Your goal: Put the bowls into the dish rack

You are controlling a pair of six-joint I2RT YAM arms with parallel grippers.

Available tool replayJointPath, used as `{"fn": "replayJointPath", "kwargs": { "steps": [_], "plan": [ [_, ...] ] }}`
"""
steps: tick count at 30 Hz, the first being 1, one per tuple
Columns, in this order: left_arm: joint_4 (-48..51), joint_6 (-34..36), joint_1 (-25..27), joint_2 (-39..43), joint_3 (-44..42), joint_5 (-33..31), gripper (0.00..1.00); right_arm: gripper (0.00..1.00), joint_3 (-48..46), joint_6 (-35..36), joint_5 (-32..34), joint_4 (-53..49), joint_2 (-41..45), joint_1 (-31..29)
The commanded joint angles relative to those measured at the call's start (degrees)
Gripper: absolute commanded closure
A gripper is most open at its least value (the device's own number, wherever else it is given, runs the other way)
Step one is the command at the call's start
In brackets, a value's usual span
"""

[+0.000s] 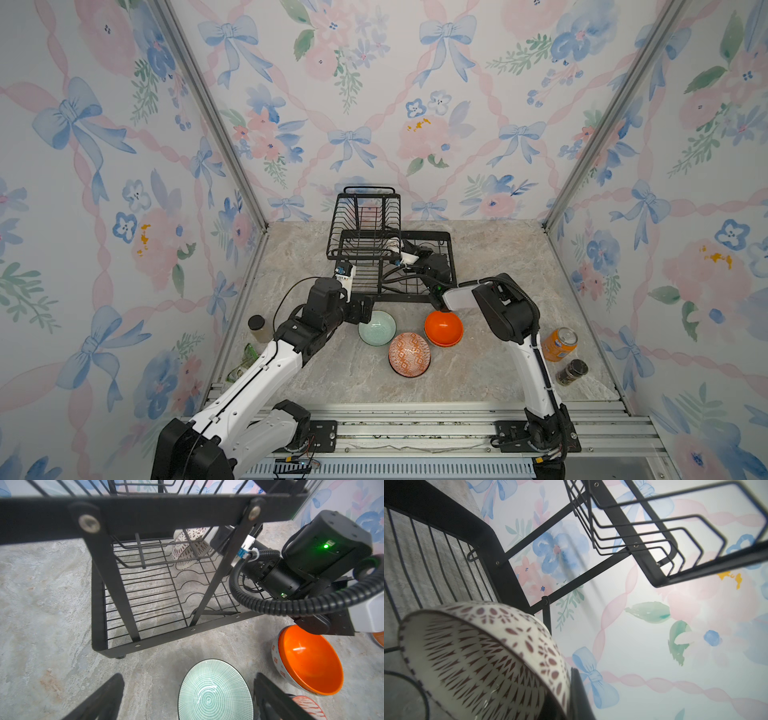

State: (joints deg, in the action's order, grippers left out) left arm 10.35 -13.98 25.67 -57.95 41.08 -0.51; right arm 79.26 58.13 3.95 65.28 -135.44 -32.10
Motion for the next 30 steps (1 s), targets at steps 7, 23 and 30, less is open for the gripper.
{"fn": "replayJointPath", "kwargs": {
  "steps": [7,23,30],
  "plan": [
    [-0.08,0.79,-0.44,-1.49,0.66,1.47,0.02,1.0,6.78,2.24,5.11,8.29,-3.64,-0.68],
    [-0.07,1.41,-0.4,-2.34,2.69,2.32,0.02,1.0,14.63,4.58,7.26,6.86,-9.13,-0.55],
    [-0.15,1.41,-0.45,-2.39,2.36,2.53,0.02,1.0,15.55,4.86,7.24,3.91,-9.9,0.1]
  ]
}}
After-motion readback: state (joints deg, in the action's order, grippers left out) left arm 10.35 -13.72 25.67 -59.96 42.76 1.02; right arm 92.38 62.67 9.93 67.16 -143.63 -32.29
